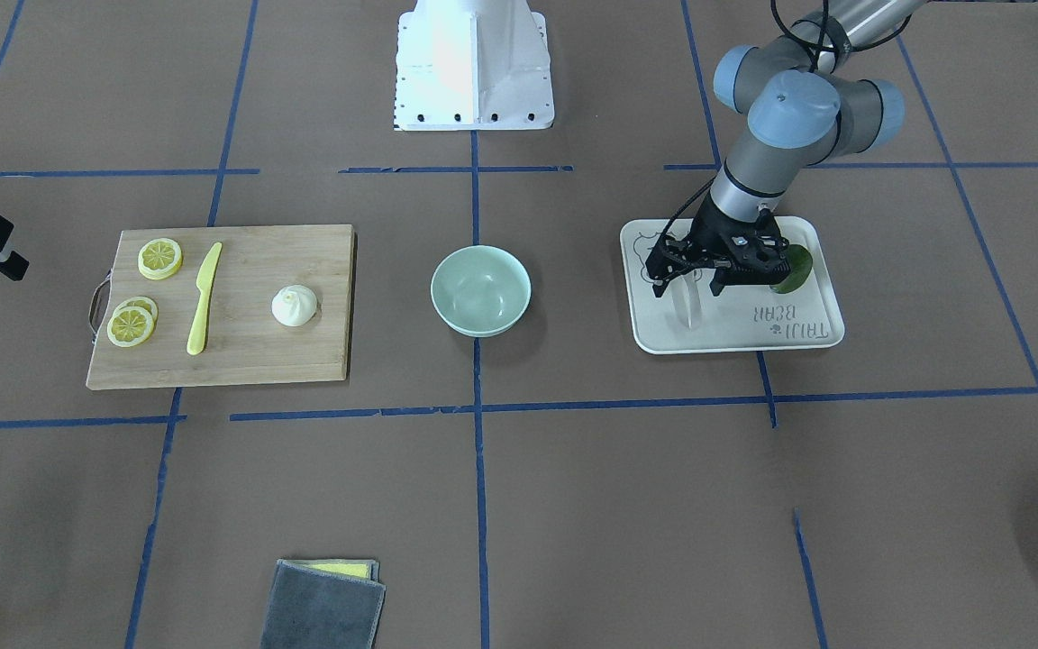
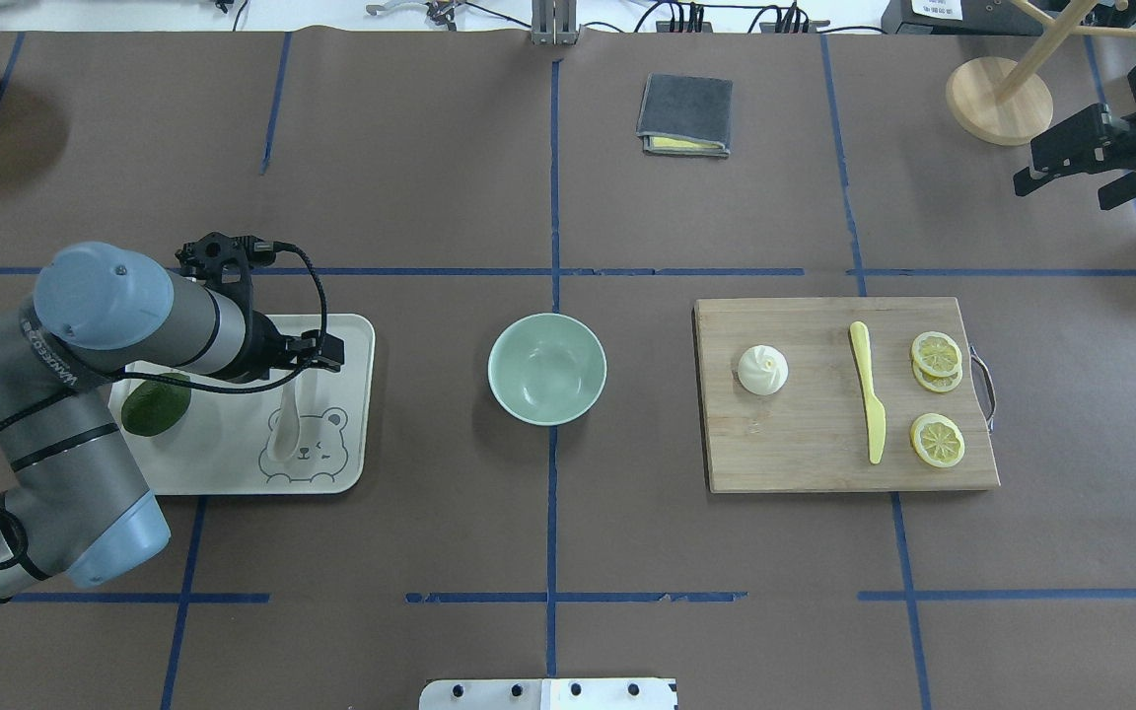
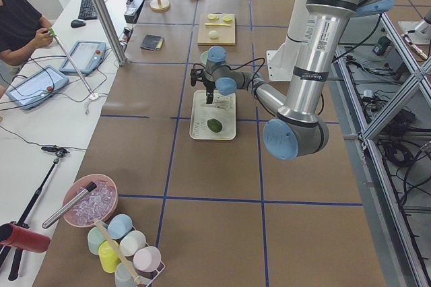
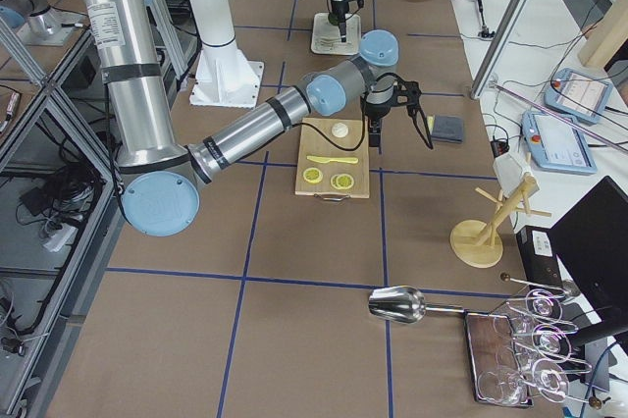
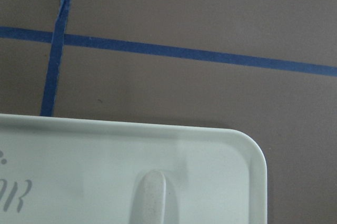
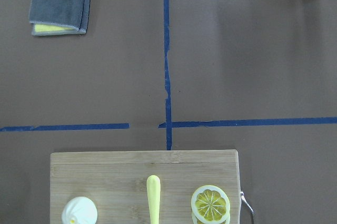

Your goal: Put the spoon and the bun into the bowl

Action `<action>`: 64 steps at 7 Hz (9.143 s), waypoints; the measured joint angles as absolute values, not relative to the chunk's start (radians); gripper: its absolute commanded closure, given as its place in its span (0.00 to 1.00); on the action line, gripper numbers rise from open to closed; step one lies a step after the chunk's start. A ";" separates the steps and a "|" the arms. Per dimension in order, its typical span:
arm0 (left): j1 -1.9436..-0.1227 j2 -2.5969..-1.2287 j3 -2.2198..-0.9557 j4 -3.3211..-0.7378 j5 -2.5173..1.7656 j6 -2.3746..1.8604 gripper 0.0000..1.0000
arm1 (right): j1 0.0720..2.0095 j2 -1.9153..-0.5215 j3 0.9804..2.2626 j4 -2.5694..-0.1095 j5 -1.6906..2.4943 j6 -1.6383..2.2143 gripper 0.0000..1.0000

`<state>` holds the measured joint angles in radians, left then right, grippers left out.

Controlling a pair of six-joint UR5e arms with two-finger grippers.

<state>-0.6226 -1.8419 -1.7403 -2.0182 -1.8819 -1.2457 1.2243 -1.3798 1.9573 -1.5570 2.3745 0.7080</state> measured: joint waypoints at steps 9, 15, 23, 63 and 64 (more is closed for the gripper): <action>-0.588 -1.837 -1.741 -1.953 -1.848 -1.241 1.00 | 1.182 -1.374 2.000 -1.557 2.372 0.781 0.00; -0.652 -1.922 -1.848 -1.842 -1.877 -1.249 1.00 | 0.979 -1.348 1.991 -1.527 2.169 0.897 0.00; -0.669 -2.148 -1.667 -2.110 -1.921 -1.624 1.00 | 0.646 -1.230 1.772 -1.350 1.905 1.129 0.00; -1.303 -1.824 -1.818 -1.593 -1.967 -0.187 0.00 | 0.493 -0.782 1.577 -1.347 1.806 1.292 0.00; -1.347 -1.807 -1.781 -1.594 -2.003 -0.109 0.00 | 0.493 -0.782 1.577 -1.347 1.806 1.292 0.00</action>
